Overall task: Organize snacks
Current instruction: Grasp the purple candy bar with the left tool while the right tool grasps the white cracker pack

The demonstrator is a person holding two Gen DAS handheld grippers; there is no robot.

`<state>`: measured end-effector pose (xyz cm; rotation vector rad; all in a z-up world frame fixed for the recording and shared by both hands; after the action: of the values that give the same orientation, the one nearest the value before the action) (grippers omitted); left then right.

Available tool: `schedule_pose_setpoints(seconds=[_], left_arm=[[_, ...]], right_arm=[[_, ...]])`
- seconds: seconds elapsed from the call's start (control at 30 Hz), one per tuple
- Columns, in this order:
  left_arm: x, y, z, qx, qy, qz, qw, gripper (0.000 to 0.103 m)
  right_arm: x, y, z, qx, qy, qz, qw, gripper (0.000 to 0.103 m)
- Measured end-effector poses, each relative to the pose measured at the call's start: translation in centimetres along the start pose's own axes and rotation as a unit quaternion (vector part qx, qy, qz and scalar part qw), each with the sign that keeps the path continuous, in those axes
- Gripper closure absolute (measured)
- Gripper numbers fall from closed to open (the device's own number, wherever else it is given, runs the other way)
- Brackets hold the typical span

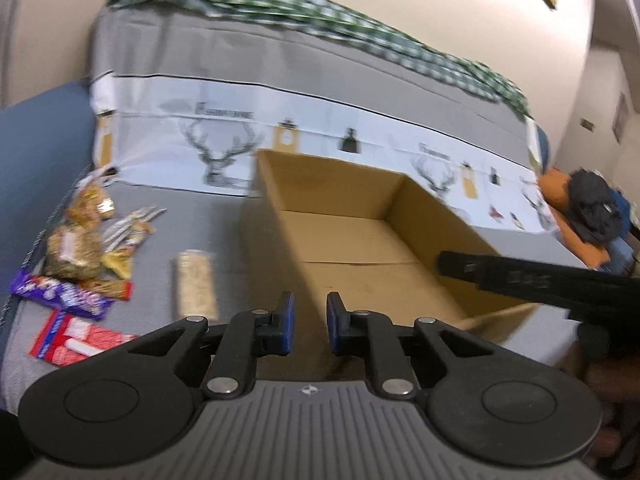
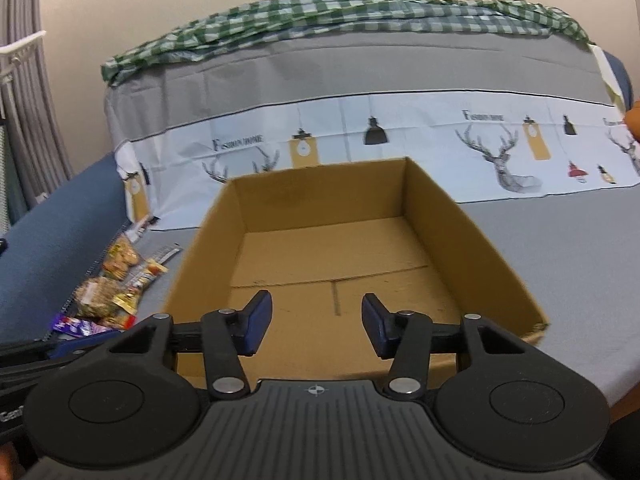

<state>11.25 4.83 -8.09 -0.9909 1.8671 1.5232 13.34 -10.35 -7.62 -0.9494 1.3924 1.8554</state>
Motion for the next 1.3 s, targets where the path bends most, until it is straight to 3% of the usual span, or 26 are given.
schedule_pose_setpoints(seconds=[0.13, 0.23, 0.43, 0.6, 0.7, 0.77, 0.93, 1.03, 1.2, 1.3], left_arm=[[-0.2, -0.3, 5.1, -0.034, 0.070, -0.007, 0.9969, 0.085], [-0.7, 0.1, 9.1, -0.057, 0.141, -0.026, 0.9881, 0.085], [-0.4, 0.7, 15.7, -0.095, 0.266, -0.048, 0.9583, 0.085], [0.3, 0.6, 18.4, -0.116, 0.318, -0.052, 0.9394, 0.085], [0.5, 0.9, 19.3, -0.132, 0.329, -0.059, 0.9332, 0.085], [0.7, 0.8, 20.0, -0.147, 0.337, -0.060, 0.9281, 0.085], [1.2, -0.9, 22.3, -0.182, 0.367, -0.045, 0.9111, 0.082], [1.4, -2.0, 23.0, -0.203, 0.371, -0.038, 0.9056, 0.069], [1.6, -3.9, 23.7, -0.225, 0.363, -0.024, 0.9040, 0.045], [1.7, -4.8, 23.9, -0.230, 0.360, -0.020, 0.9038, 0.043]], right_arm=[[0.1, -0.3, 2.4, -0.030, 0.014, -0.022, 0.999, 0.050], [0.4, -0.6, 4.6, -0.056, 0.038, -0.043, 0.997, 0.050], [0.5, -0.9, 10.1, -0.114, 0.089, -0.043, 0.989, 0.050], [-0.2, -2.4, 15.8, -0.144, 0.123, -0.026, 0.982, 0.050], [0.0, -5.1, 18.9, -0.136, 0.144, -0.004, 0.980, 0.050], [0.4, -7.1, 20.4, -0.123, 0.153, 0.012, 0.981, 0.044], [2.1, -12.1, 20.9, -0.076, 0.154, 0.072, 0.982, 0.036], [3.0, -13.5, 22.3, -0.062, 0.206, 0.075, 0.974, 0.024], [4.5, -16.5, 22.7, -0.029, 0.245, 0.112, 0.963, 0.023], [5.6, -18.1, 22.0, -0.017, 0.240, 0.140, 0.961, 0.024]])
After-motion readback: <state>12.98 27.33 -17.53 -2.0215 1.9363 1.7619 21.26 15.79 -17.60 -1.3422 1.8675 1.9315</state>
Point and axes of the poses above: each gripper's, at about its wrist camera, not at the fingertips, and y roughly against the way its jaws point, z to its left, x to its underside, the point moved 10 cm from there along -y, roughly the way its jaws point, and after that the axes turned 5 degrees about z, right-handed, at the moved point
